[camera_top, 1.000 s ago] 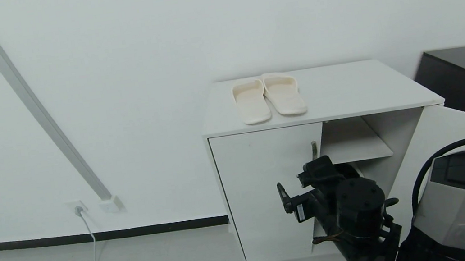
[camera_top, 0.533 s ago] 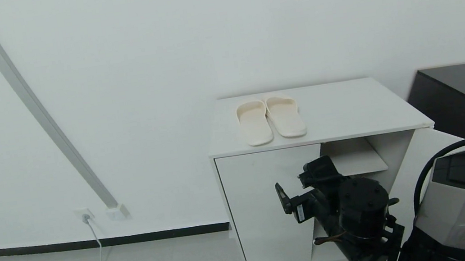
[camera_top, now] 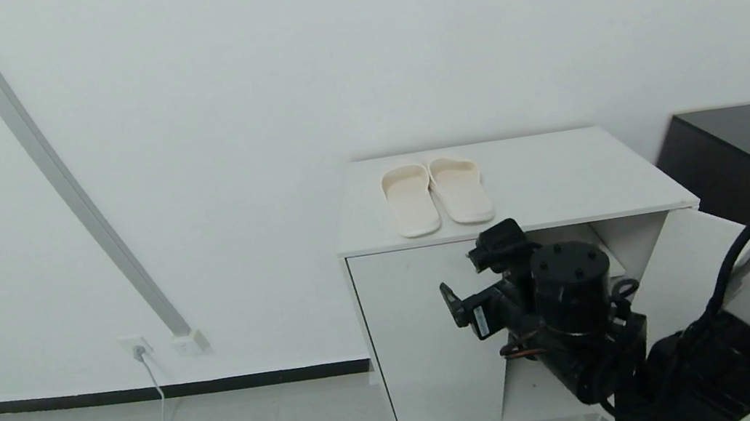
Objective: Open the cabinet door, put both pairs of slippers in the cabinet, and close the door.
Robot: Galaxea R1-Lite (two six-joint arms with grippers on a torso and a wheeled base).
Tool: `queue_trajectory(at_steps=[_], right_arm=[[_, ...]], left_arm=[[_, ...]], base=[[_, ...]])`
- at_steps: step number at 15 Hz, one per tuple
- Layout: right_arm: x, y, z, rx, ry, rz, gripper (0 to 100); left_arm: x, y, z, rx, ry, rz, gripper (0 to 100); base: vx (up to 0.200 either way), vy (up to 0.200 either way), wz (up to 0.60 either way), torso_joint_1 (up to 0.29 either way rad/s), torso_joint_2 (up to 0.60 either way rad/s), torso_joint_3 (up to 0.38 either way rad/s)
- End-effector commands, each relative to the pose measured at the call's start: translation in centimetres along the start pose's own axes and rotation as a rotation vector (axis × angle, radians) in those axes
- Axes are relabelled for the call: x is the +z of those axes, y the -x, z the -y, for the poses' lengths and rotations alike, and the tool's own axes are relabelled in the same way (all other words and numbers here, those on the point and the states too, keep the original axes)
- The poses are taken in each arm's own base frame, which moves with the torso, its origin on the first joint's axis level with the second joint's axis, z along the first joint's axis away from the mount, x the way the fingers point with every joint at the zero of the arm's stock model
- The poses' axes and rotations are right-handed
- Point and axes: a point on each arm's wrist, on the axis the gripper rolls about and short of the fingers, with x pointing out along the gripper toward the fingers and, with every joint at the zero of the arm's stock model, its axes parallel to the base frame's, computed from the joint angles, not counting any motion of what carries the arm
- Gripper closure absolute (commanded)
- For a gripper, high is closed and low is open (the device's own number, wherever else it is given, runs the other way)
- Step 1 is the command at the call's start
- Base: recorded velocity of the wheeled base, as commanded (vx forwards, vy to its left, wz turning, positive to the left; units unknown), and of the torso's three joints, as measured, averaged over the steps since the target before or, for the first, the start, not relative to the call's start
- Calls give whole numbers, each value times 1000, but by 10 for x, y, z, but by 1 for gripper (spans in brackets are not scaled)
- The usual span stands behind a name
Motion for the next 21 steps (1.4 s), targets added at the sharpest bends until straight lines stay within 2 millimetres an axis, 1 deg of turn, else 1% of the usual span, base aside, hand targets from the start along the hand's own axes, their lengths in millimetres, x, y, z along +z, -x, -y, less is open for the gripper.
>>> queue_trajectory(at_steps=[1,3,4,7,12,14,16,20,21], right_arm=[[61,2,9,-7,-128,71,0],[72,-6,6,-5,-178,42,0],[67,-11,3,-5,-178,27,0],[59,-16,1,-12,-170,11,0],[57,-16,1,-12,-165,4,0],[53,-18,0,-12,-160,-6,0],[44,-25,-3,-17,-149,-26,0],[39,-35,-6,-22,-146,-32,0],[35,-40,-5,-29,-145,-38,0]], left_arm=[[0,0,0,0,-1,1,100],[0,0,0,0,-1,1,100],[0,0,0,-2,-1,1,100],[0,0,0,-3,-2,1,100],[0,0,0,-5,-2,1,100],[0,0,0,-5,-2,1,100],[0,0,0,-5,-2,1,100],[0,0,0,-5,-2,1,100],[0,0,0,-2,-1,1,100]], base=[[0,0,0,0,0,0],[0,0,0,0,0,0],[0,0,0,0,0,0],[0,0,0,0,0,0],[200,0,0,1,1,5],[200,0,0,15,5,-5],[200,0,0,0,-2,5],[200,0,0,2,0,2],[0,0,0,0,0,0]])
